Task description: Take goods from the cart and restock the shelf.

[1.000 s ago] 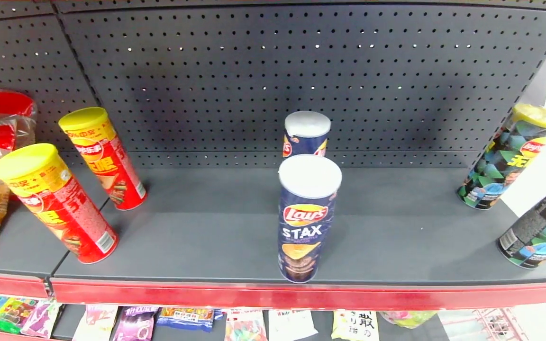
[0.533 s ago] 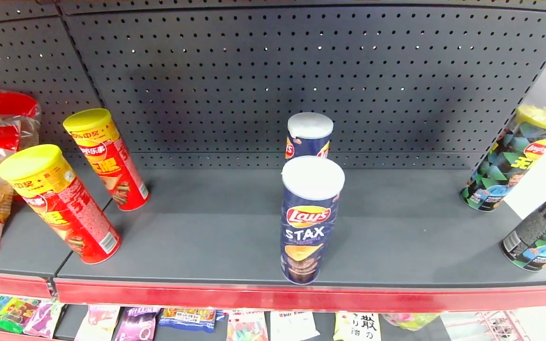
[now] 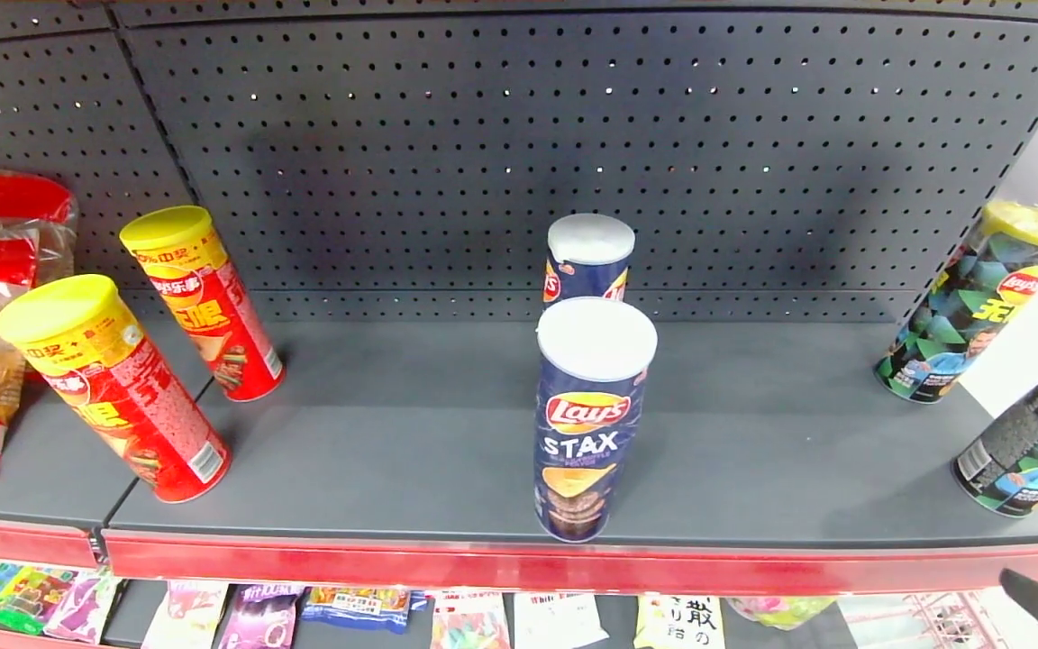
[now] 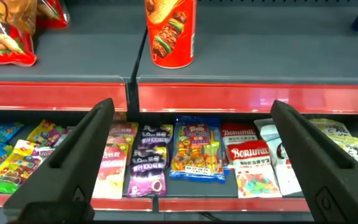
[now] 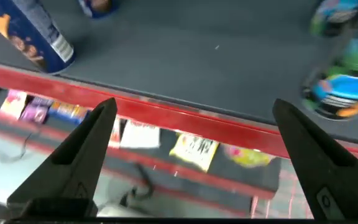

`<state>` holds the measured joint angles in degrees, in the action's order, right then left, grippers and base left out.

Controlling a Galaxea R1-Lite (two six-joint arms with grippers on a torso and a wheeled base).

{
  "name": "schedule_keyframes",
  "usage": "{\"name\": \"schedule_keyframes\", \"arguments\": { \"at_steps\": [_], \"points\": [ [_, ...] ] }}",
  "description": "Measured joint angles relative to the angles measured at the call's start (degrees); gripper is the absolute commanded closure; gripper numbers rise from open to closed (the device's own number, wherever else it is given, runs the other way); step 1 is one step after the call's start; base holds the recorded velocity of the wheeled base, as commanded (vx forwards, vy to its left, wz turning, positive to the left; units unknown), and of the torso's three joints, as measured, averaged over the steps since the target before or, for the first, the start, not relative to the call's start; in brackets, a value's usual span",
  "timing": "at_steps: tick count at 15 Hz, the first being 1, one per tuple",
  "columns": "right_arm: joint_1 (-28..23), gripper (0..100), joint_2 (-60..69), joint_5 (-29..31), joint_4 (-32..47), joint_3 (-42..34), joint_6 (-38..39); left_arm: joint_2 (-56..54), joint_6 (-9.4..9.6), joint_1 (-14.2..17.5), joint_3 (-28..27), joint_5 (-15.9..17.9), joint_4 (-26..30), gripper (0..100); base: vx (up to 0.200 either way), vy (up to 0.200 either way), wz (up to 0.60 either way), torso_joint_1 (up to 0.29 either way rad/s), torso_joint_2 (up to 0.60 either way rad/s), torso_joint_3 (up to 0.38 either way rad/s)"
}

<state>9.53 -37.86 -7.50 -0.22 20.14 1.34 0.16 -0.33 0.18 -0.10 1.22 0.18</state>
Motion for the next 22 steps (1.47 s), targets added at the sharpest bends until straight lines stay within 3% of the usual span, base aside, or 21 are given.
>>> {"name": "schedule_keyframes", "arguments": {
  "at_steps": [6,10,13,22],
  "points": [
    [6.3,0,-24.3,-0.2,-3.6,7.8,1.6,0.0,0.0,0.0,0.0,0.0,0.0,0,0.0,0.0,0.0,0.0,0.0,0.0],
    [14.2,0,-35.7,5.8,-10.0,10.2,4.0,0.0,0.0,0.0,0.0,0.0,0.0,0,0.0,0.0,0.0,0.0,0.0,0.0],
    [19.9,0,-41.0,7.6,-11.4,11.6,4.8,0.0,0.01,0.0,0.0,0.0,0.0,0,0.0,0.0,0.0,0.0,0.0,0.0],
    [27.2,0,-49.9,9.3,-14.7,15.4,4.8,0.0,0.0,0.0,0.0,0.0,0.0,0,0.0,0.0,0.0,0.0,0.0,0.0]
  ]
}}
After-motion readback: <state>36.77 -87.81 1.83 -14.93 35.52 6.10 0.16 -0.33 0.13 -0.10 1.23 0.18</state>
